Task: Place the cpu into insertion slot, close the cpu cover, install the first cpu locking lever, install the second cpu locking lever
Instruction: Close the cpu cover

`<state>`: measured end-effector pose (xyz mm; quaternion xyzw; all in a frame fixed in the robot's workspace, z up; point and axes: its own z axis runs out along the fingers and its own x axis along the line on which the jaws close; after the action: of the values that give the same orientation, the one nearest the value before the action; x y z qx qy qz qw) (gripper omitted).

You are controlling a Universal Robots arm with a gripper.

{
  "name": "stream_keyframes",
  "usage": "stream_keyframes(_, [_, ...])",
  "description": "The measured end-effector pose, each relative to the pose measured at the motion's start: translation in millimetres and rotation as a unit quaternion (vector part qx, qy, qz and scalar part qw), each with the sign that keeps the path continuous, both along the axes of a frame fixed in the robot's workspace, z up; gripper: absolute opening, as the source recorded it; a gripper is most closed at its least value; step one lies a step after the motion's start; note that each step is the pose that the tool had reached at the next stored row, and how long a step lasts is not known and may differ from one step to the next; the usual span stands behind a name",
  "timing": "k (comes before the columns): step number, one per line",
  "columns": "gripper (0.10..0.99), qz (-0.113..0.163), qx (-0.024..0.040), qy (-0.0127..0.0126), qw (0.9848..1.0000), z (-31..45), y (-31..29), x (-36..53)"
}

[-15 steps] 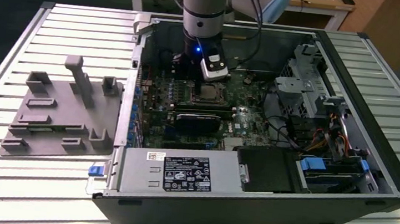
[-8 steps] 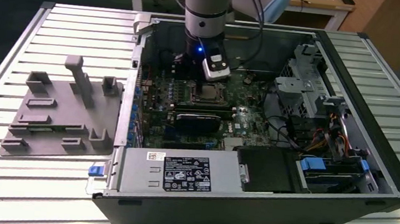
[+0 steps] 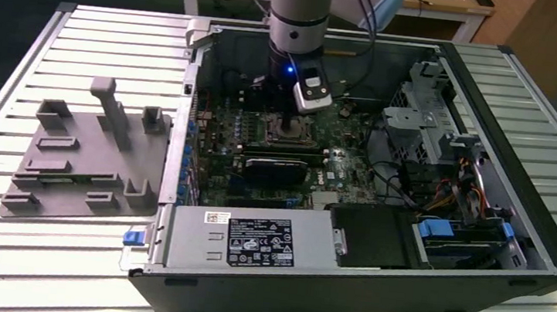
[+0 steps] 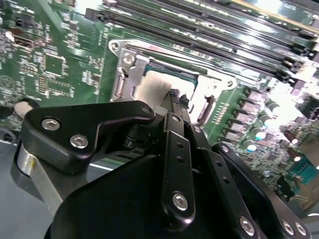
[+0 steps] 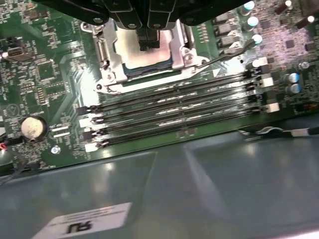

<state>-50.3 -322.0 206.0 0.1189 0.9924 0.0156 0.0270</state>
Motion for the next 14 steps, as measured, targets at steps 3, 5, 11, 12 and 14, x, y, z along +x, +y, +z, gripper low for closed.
stream_keyframes(3, [0.106,0.0,0.0,0.0001,1.0,0.0,-0.1,2.2])
stream_keyframes(5, [0.106,0.001,-0.0001,0.0002,1.0,0.6,0.0,2.2])
stream_keyframes(11, [0.106,0.002,-0.0001,-0.0023,1.0,12.1,0.0,2.2])
stream_keyframes(12, [0.106,0.003,-0.0001,-0.0028,1.0,14.5,0.0,2.2])
stream_keyframes(14, [0.106,0.002,-0.0001,-0.0038,1.0,19.1,0.0,2.2])
